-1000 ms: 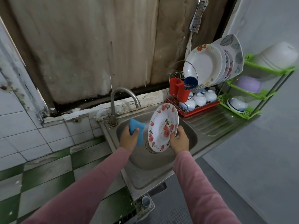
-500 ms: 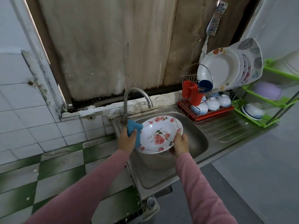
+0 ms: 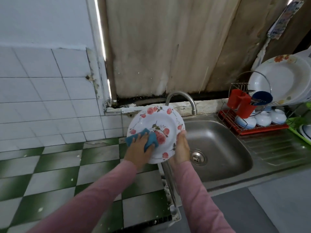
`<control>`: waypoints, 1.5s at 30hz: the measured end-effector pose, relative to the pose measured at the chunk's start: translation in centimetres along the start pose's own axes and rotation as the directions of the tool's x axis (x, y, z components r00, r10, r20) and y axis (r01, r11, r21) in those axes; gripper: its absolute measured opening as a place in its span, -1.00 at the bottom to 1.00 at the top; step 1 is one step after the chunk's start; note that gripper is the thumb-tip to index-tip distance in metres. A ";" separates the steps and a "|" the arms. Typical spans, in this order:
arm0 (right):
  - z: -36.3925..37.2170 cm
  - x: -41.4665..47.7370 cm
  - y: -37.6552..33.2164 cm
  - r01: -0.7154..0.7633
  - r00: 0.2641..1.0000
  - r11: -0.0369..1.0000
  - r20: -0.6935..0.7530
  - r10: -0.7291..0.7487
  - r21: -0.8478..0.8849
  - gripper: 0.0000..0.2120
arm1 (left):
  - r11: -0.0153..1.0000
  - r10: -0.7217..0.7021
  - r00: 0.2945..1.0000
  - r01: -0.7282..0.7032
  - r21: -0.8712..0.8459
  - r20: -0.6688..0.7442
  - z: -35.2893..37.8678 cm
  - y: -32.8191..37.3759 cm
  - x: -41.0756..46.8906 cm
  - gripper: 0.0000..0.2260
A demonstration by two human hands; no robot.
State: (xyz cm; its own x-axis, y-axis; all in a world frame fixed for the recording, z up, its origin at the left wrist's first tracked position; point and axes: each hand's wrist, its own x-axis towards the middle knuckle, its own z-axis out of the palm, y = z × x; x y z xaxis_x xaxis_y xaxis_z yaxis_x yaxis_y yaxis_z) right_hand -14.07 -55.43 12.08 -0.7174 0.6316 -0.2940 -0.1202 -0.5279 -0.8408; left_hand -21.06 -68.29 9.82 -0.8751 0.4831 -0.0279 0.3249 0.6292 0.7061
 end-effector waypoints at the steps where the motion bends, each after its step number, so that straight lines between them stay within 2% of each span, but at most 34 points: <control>1: 1.2 -0.2 0.5 -0.009 1.000 1.000 0.018 0.009 0.028 -0.58 | 1.000 0.008 0.999 -0.008 -0.001 0.049 -0.3 -0.1 -0.5 -0.46; 5: 5.2 -1.6 2.7 -0.101 0.990 0.990 0.105 0.091 0.096 -0.53 | 0.973 0.230 0.965 -0.230 -0.019 0.129 -2.2 0.1 -1.6 -0.49; 6: 5.8 -2.0 3.3 -0.129 0.985 0.985 0.130 0.114 0.115 -0.52 | 0.971 0.231 0.960 -0.237 0.026 0.158 -3.0 -0.1 -1.3 -0.47; 8: 7.0 -2.7 4.2 -0.166 0.968 0.976 0.210 0.134 0.142 -0.51 | 0.975 0.197 0.972 -0.208 0.079 0.126 -5.0 -1.6 0.0 -0.41; 10: 7.9 -2.9 5.2 -0.157 0.956 0.980 0.268 0.120 0.123 -0.46 | 0.993 0.120 0.992 -0.120 0.001 0.021 -7.1 -3.6 1.6 -0.43; 12: 8.8 -2.5 5.9 -0.132 0.948 0.985 0.304 0.093 0.111 -0.41 | 0.989 0.110 0.989 -0.099 0.111 -0.095 -9.1 -5.7 2.6 -0.45; 13: 9.3 -2.3 6.0 -0.127 0.944 0.985 0.318 0.083 0.120 -0.39 | 0.977 0.104 0.992 -0.088 0.194 -0.077 -9.7 -6.6 2.8 -0.44; 14: 9.8 -2.1 5.9 -0.126 0.941 0.984 0.330 0.078 0.125 -0.37 | 0.948 0.125 0.992 -0.119 0.295 -0.002 -10.0 -7.3 2.5 -0.42; 16: 10.9 -1.7 5.6 -0.121 0.941 0.986 0.329 0.076 0.118 -0.37 | 0.886 0.181 0.970 -0.233 0.402 0.163 -9.9 -7.4 1.0 -0.42; 18: 11.8 -1.6 5.5 -0.130 0.957 0.989 0.270 0.106 0.072 -0.35 | 0.893 0.311 0.922 -0.366 0.262 0.231 -9.1 -6.8 -0.6 -0.50; 20: 12.5 -1.8 5.5 -0.144 0.952 0.987 0.282 0.120 0.065 -0.34 | 0.905 0.356 0.916 -0.388 0.176 0.187 -9.4 -6.0 -0.8 -0.51; 22: 13.1 -2.3 5.5 -0.150 0.929 0.985 0.354 0.112 0.080 -0.40 | 0.902 0.364 0.928 -0.372 0.219 0.075 -10.1 -6.5 0.2 -0.44; 24: 13.7 -3.2 6.0 -0.155 0.896 0.985 0.429 0.110 0.073 -0.43 | 0.868 0.334 0.942 -0.308 0.391 0.000 -10.7 -7.6 1.6 -0.38; 26: 14.2 -3.8 6.6 -0.169 0.886 0.985 0.443 0.135 0.038 -0.40 | 0.888 0.134 0.988 -0.087 0.452 -0.075 -11.9 -7.7 2.3 -0.40; 27: 14.5 -3.9 6.8 -0.182 0.885 0.983 0.439 0.153 0.023 -0.40 | 0.857 0.107 0.990 -0.045 0.514 -0.092 -12.0 -7.7 2.3 -0.41; 28: 14.7 -3.9 6.8 -0.194 0.891 0.981 0.421 0.171 0.012 -0.40 | 0.831 0.123 0.990 -0.069 0.552 -0.062 -12.0 -7.2 2.0 -0.41; 29: 14.9 -3.8 6.9 -0.203 0.895 0.979 0.408 0.178 0.017 -0.40 | 0.833 0.180 0.984 -0.143 0.534 -0.016 -11.8 -7.0 1.5 -0.40; 31: 15.1 -3.3 7.0 -0.223 0.897 0.973 0.405 0.179 0.064 -0.36 | 0.817 0.369 0.926 -0.361 0.449 0.074 -10.5 -7.6 0.6 -0.40; 32: 15.1 -3.2 7.0 -0.226 0.897 0.971 0.405 0.177 0.076 -0.35 | 0.801 0.419 0.903 -0.417 0.430 0.095 -10.0 -8.2 0.4 -0.40; 34: 15.2 -3.1 7.2 -0.204 0.895 0.976 0.418 0.156 0.073 -0.36 | 0.840 0.362 0.931 -0.350 0.415 0.053 -10.6 -8.6 1.2 -0.39; 36: 15.2 -3.4 7.6 -0.181 0.890 0.983 0.427 0.158 0.014 -0.34 | 0.963 0.151 0.985 -0.127 0.238 -0.088 -11.9 -8.2 2.4 -0.42; 37: 15.3 -3.6 7.8 -0.182 0.889 0.983 0.423 0.175 -0.025 -0.31 | 0.989 0.032 0.990 -0.011 0.146 -0.139 -12.4 -8.2 3.1 -0.43; 38: 15.6 -3.7 8.0 -0.188 0.893 0.981 0.407 0.194 -0.056 -0.29 | 0.990 -0.030 0.986 0.051 0.129 -0.162 -12.6 -8.1 3.5 -0.43; 40: 16.0 -3.7 8.3 -0.189 0.904 0.981 0.380 0.193 -0.049 -0.25 | 0.995 -0.011 0.992 0.024 0.100 -0.123 -11.7 -7.6 2.7 -0.41; 43: 16.0 -2.9 8.0 -0.218 0.897 0.975 0.403 0.182 0.045 -0.28 | 0.986 0.166 0.986 -0.166 -0.006 -0.020 -10.4 -7.3 0.6 -0.47; 45: 15.8 -3.0 7.7 -0.203 0.885 0.979 0.426 0.189 -0.013 -0.30 | 0.983 0.182 0.982 -0.182 0.018 -0.057 -11.1 -7.8 1.4 -0.47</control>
State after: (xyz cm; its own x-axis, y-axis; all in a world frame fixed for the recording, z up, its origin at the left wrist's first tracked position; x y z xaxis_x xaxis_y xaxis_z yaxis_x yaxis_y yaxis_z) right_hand -23.68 -70.38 13.73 -0.9498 0.2174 -0.2250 0.0363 -0.6377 -0.7694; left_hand -28.80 -79.25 12.09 -0.8202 0.5543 0.1418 0.4849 0.5420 0.6864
